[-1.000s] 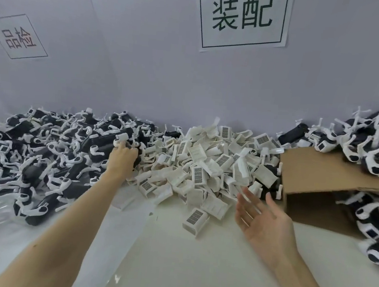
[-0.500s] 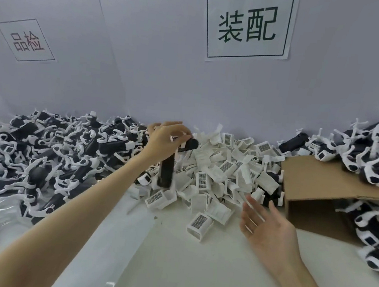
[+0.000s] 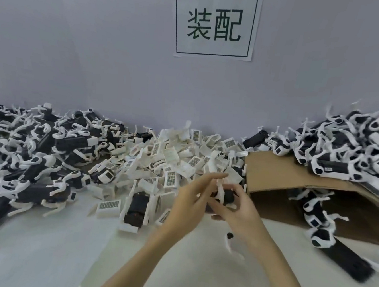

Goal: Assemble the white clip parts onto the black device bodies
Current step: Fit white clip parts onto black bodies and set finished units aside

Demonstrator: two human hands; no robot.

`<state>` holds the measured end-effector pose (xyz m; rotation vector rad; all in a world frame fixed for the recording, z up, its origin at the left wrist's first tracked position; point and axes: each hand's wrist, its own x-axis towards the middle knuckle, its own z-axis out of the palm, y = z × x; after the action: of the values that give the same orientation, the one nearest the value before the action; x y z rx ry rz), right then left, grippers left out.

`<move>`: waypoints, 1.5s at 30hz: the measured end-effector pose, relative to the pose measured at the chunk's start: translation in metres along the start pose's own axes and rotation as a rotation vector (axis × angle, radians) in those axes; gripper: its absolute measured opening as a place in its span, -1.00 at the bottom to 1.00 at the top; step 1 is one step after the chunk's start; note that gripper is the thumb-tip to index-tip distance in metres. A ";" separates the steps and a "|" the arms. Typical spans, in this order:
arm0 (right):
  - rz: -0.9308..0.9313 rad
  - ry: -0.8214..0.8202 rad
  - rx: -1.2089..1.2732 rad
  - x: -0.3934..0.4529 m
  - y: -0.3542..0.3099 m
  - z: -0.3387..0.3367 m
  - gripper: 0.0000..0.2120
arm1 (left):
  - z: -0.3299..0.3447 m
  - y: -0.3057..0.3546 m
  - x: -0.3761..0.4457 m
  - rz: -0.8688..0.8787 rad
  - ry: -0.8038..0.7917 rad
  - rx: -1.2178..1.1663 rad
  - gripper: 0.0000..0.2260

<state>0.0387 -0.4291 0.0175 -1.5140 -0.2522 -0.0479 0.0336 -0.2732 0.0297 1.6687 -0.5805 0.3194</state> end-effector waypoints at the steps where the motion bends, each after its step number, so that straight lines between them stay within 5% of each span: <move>1: 0.012 0.026 -0.014 0.000 -0.002 -0.001 -0.45 | -0.001 -0.002 -0.003 -0.002 -0.028 -0.059 -0.69; 7: 0.164 0.029 0.211 0.000 -0.001 -0.019 -0.45 | -0.023 -0.031 -0.013 0.165 0.058 0.467 -0.60; 10: 0.205 -0.019 0.427 -0.007 0.008 -0.023 -0.46 | -0.019 -0.039 -0.016 0.124 0.079 0.498 -0.50; 17: 0.201 -0.067 0.749 -0.021 0.017 -0.017 -0.47 | -0.005 -0.027 -0.018 -0.248 0.138 -0.034 -0.28; 24: 0.205 -0.001 0.324 -0.024 0.021 -0.017 -0.44 | -0.014 -0.038 -0.016 -0.309 0.097 -0.181 -0.49; 30: 0.253 -0.170 0.449 -0.023 0.020 -0.032 -0.52 | -0.036 -0.044 -0.019 -0.403 -0.163 -0.419 -0.56; 35: 0.197 -0.332 0.406 -0.025 0.018 -0.052 -0.28 | -0.044 -0.034 -0.013 -0.502 -0.190 -0.833 -0.49; 41: 0.210 -0.425 0.272 -0.027 0.015 -0.052 -0.21 | -0.025 -0.035 -0.014 -0.594 -0.037 -0.514 -0.55; 45: 0.387 -0.445 0.519 -0.025 0.016 -0.053 -0.32 | -0.024 -0.037 -0.014 -0.635 0.103 -0.448 -0.57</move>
<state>0.0243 -0.4836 -0.0047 -1.0168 -0.2933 0.6245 0.0444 -0.2435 -0.0045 1.3059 -0.0173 -0.1787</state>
